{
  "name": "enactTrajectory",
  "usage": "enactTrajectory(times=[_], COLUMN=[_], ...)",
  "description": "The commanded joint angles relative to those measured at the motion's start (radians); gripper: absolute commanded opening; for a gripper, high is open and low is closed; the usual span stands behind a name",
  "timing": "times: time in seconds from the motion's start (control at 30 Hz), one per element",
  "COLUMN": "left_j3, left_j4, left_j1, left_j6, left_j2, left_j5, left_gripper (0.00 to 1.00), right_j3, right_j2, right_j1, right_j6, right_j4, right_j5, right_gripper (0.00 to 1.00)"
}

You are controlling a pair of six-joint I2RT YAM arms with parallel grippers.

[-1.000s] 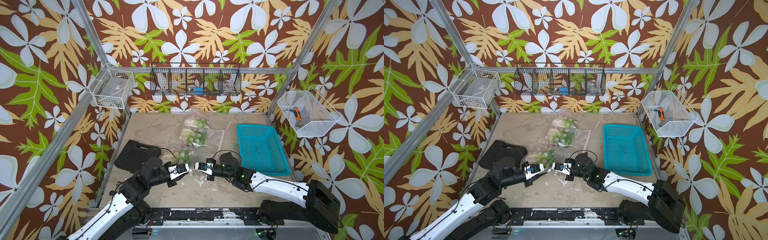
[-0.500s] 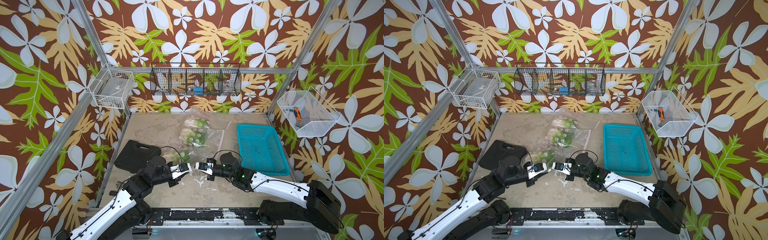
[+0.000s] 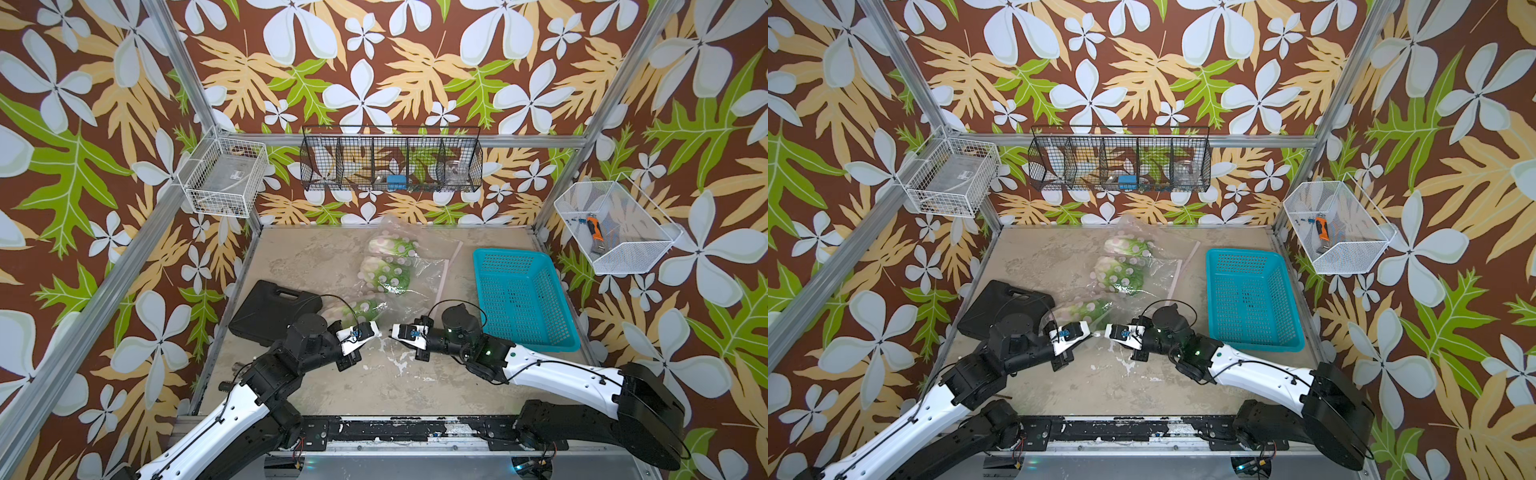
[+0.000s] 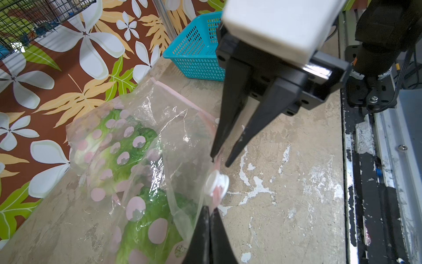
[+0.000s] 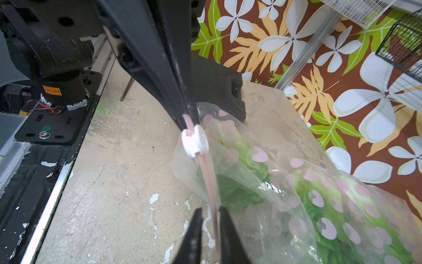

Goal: Open the zip-top bag and take out the chinese cabbages
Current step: Adjust the zipper food storage bag in the zipper food storage bag.

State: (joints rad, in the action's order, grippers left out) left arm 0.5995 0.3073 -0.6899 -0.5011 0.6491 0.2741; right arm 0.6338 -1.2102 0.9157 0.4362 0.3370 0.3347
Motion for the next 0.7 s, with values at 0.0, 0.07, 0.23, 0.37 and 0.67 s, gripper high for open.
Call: enactTrajectory(times=[0.0, 0.07, 0.23, 0.37, 0.67], left_j3=[-0.008, -0.016, -0.030, -0.033, -0.046], left_j4=[-0.020, -0.021, -0.033, -0.033, -0.043], left_j1=[0.000, 0.000, 0.000, 0.000, 0.000], left_j6=[0.003, 0.003, 0.009, 0.009, 0.033], left_j2=[-0.005, -0.006, -0.016, -0.023, -0.045], left_j5=[0.009, 0.013, 0.031, 0.031, 0.026], left_gripper=[0.00, 0.00, 0.00, 0.00, 0.00], right_j3=[-0.015, -0.032, -0.034, -0.020, -0.028], right_j2=[0.045, 0.078, 0.104, 0.077, 0.036], right_j1=[0.000, 0.000, 0.011, 0.051, 0.087], right_j6=[0.035, 0.050, 0.056, 0.087, 0.112], right_j4=[0.039, 0.077, 0.132, 0.132, 0.183], right_j5=[-0.013, -0.005, 0.029, 0.012, -0.014], right_gripper=[0.48, 0.54, 0.54, 0.46, 0.44])
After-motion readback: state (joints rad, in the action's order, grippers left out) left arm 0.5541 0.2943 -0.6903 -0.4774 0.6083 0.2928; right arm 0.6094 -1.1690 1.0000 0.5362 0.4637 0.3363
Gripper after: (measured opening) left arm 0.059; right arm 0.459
